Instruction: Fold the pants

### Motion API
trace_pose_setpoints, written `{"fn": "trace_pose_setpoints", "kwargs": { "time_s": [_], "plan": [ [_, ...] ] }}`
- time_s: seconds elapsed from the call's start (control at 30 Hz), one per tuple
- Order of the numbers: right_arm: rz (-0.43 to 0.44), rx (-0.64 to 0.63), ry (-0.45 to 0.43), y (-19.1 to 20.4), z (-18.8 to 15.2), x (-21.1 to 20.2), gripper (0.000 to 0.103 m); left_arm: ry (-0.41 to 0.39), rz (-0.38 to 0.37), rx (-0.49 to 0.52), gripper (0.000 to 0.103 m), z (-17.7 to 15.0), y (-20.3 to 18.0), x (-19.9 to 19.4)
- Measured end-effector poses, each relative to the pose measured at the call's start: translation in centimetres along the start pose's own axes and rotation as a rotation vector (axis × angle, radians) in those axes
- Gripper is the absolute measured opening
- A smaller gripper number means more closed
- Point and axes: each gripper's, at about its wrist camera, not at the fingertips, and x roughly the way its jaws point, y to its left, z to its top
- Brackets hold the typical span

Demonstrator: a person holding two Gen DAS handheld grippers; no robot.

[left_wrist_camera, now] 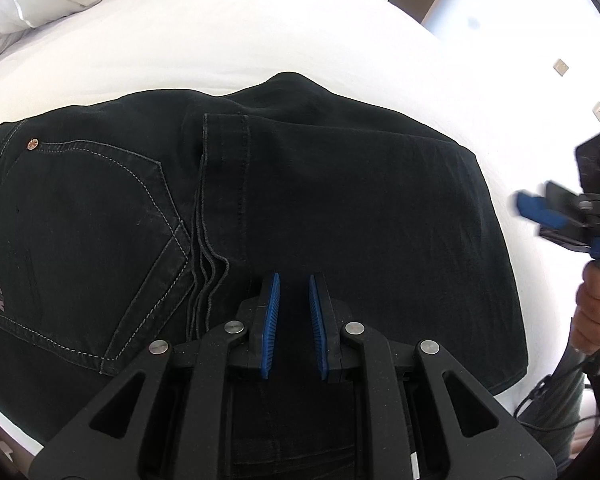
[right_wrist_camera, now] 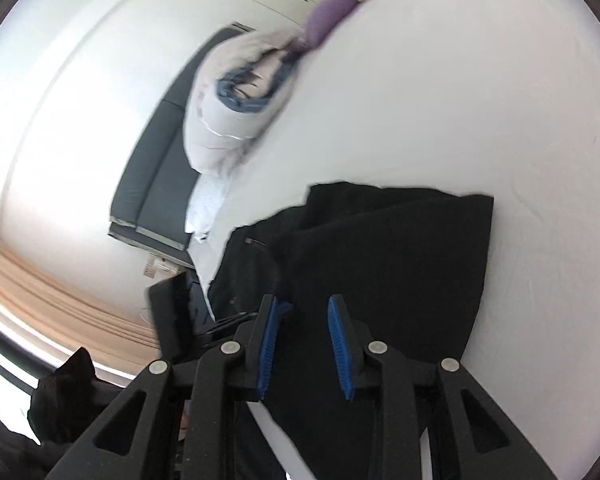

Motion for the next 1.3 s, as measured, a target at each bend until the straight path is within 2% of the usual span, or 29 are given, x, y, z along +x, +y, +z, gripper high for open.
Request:
{"fn": "trace_pose_setpoints", "kwargs": {
  "time_s": [0.1,0.13,0.2,0.27,0.33,0.43,0.57,0.7,0.77,0.87,0.97,1.0,1.03,1.1,1.2,1.3],
  "plan": [
    [-0.058,0.039,0.103,-1.5,-3.0,2.8,0.030,-0.003,-0.003,-0.005,0.015,0.0,0.1,0.1],
    [-0.057,0.035,0.107,-1.5,-4.2,2.8,0.029,-0.003,-0.001,-0.003,0.015,-0.1,0.0,0.1],
    [-0.036,0.007,0.051,-1.0,-7.3,1.8,0.029,-0.005,0.006,0.009,0.015,-0.1,-0.2,0.1],
    [0.011,0.035,0.072,-0.8,-9.3,1.3,0.029,-0.008,0.006,0.009,0.015,-0.2,-0.1,0.1],
    [0.016,0.000,0.089,0.2,-11.3,0.4,0.029,-0.013,0.001,0.003,0.015,-0.3,0.0,0.0],
    [0.038,-0.027,0.112,1.7,-12.5,-1.1,0.029,-0.029,-0.008,0.002,0.015,-0.5,-0.3,0.0],
    [0.057,-0.053,0.055,3.2,-11.6,-3.0,0.031,-0.056,-0.047,-0.058,0.015,-0.8,0.7,-1.1],
    [0.063,-0.058,0.005,4.0,-9.4,-3.8,0.031,-0.184,-0.086,-0.164,0.015,-1.8,4.0,-6.0],
    [0.069,-0.053,-0.007,4.1,-8.8,-3.8,0.032,-0.245,-0.085,-0.257,0.015,-3.1,7.0,-8.6],
    [0.078,-0.044,-0.008,4.1,-8.8,-3.5,0.033,-0.296,-0.090,-0.445,0.016,-5.7,12.6,-11.2],
    [0.074,-0.040,0.012,4.6,-9.0,-2.8,0.033,-0.321,-0.046,-0.627,0.017,-8.6,17.7,-12.6],
    [0.072,-0.038,0.022,4.6,-9.2,-2.4,0.033,-0.332,-0.059,-0.666,0.017,-9.2,18.7,-12.8],
    [0.070,-0.037,0.028,4.7,-9.3,-2.2,0.033,-0.358,-0.106,-0.745,0.017,-10.3,20.3,-13.0],
    [0.068,-0.038,0.035,5.0,-9.4,-2.1,0.033,-0.393,-0.174,-0.829,0.017,-11.2,21.9,-13.1],
    [0.059,-0.045,0.043,5.5,-9.4,-1.9,0.033,-0.427,-0.202,-0.866,0.017,-11.7,22.9,-13.0],
    [0.047,-0.049,0.045,5.9,-9.2,-1.8,0.033,-0.454,-0.264,-0.900,0.017,-12.1,23.6,-12.6]
  ]
}}
